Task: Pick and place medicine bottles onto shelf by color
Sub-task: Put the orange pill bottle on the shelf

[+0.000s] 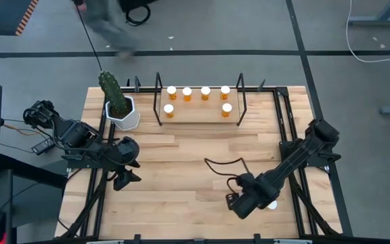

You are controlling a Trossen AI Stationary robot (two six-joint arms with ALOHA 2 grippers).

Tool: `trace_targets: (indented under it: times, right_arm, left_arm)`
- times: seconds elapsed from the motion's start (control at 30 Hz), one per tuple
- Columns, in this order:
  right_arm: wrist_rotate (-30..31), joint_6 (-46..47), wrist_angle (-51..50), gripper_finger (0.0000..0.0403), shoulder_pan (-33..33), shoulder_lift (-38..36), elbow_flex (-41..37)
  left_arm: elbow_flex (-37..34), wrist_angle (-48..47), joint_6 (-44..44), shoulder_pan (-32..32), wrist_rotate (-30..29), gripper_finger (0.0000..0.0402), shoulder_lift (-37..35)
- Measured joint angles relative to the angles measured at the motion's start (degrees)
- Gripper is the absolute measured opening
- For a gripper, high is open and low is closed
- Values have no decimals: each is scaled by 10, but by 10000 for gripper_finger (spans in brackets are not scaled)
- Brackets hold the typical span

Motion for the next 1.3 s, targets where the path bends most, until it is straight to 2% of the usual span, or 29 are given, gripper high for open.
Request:
trace_targets:
  times: [0.13, 0.43, 1.3]
  right_arm:
    - [-1, 18, 87, 296, -5, -16, -38]
    - [-18, 22, 52, 296, -4, 1, -39]
    - [-19, 28, 55, 296, -4, 35, -39]
  left_arm:
    - [0, 1, -3, 0, -5, 281, 0]
    - [0, 3, -15, 0, -20, 281, 0]
    - [0, 2, -15, 0, -20, 281, 0]
